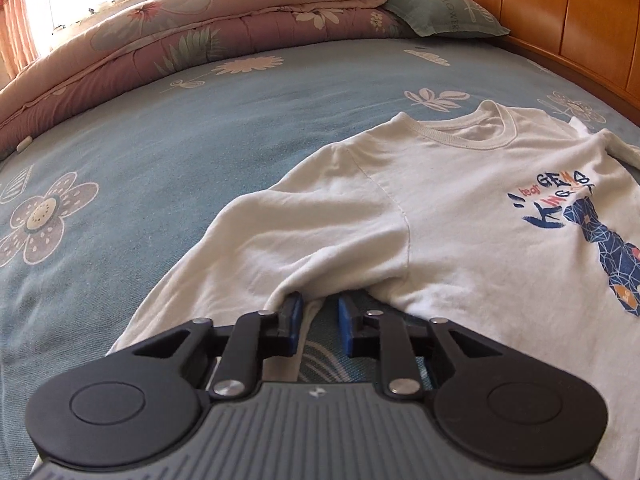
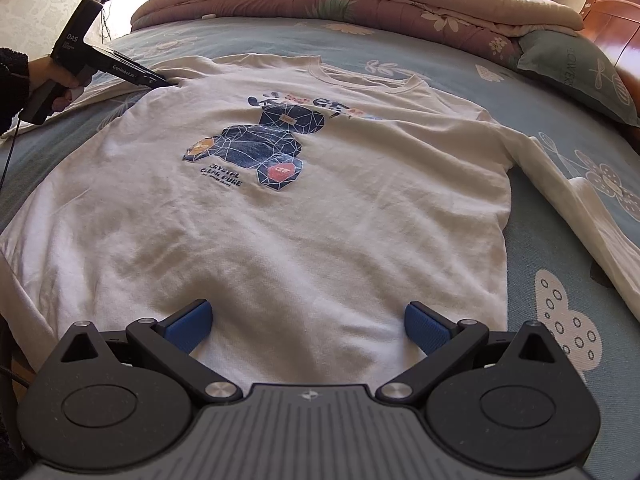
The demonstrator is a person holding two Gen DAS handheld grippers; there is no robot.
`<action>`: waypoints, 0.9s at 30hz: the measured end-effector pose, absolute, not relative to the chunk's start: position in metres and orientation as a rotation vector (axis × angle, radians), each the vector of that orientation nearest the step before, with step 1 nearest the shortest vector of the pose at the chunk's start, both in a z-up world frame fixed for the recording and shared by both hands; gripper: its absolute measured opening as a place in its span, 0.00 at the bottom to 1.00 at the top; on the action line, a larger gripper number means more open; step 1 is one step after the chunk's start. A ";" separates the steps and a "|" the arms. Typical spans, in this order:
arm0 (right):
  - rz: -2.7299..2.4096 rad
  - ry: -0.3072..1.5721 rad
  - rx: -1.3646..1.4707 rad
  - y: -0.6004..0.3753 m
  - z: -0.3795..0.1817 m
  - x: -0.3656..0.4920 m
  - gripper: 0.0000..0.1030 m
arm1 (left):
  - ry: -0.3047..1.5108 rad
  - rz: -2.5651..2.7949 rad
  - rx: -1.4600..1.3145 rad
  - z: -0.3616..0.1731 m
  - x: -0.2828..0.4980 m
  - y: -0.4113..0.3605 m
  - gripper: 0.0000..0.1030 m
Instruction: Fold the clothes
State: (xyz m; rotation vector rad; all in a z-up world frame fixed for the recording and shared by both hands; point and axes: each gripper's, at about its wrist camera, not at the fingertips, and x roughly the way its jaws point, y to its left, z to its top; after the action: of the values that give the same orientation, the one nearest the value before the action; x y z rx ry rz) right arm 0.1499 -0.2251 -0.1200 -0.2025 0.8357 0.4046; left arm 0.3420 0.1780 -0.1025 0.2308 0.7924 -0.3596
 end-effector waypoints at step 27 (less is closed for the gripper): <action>0.385 0.841 -0.200 -0.224 -0.119 0.149 1.00 | 0.811 -0.073 -0.316 -0.062 0.245 0.318 0.62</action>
State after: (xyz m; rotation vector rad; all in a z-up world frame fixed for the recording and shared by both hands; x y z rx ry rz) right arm 0.1487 -0.2235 -0.1194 -0.2001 0.8412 0.3846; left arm 0.2452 0.3183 -0.0618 -0.3161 0.8112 -0.0734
